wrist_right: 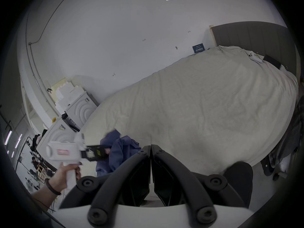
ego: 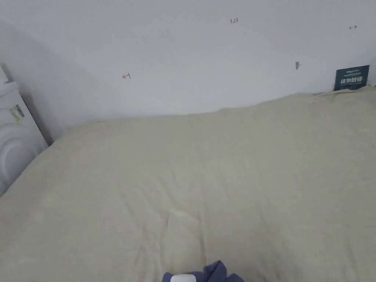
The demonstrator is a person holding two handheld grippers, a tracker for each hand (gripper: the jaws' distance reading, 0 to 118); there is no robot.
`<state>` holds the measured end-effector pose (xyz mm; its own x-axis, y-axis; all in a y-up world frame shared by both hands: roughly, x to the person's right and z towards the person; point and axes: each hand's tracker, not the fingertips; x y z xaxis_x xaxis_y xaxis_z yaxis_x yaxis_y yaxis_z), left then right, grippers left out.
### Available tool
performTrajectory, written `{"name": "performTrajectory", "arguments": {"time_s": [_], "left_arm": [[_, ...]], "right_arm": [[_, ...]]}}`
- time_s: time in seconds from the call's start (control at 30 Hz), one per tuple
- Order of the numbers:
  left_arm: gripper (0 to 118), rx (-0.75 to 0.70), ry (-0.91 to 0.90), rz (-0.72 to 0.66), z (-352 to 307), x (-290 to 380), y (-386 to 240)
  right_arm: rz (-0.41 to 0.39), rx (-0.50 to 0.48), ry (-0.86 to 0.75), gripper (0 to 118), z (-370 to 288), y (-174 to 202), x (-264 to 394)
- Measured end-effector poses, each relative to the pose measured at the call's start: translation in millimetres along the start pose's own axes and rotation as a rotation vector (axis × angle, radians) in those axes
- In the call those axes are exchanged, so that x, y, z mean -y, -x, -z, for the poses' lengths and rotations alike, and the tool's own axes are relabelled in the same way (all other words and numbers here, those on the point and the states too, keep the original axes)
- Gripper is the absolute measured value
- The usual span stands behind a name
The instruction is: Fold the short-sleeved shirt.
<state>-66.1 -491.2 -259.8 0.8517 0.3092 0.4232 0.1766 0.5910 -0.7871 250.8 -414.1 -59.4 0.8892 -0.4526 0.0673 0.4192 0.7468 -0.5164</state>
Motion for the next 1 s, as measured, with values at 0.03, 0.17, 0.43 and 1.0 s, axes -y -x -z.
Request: {"name": "performTrajectory", "arguments": {"time_s": [0.03,0.17,0.43,1.0], "left_arm": [[31,0.012,-0.009,-0.007,8.3,2.5,0.3],[62,0.122,-0.041,-0.059,-6.9,-6.2,4.9],[66,0.272,-0.354,-0.463,-82.4,-9.4,59.1],[7,0.255,-0.046,-0.381,55.3,18.4,10.3]], "right_arm": [[-0.005,0.008,0.0,0,-1.5,-0.5,1.0],[-0.011,0.031,0.009,0,2.4,-3.6,2.5],[0.001,-0.015,0.008,0,9.6,1.0,2.7],[0.002,0.026,0.034,0,6.9,-2.0,7.8]]}}
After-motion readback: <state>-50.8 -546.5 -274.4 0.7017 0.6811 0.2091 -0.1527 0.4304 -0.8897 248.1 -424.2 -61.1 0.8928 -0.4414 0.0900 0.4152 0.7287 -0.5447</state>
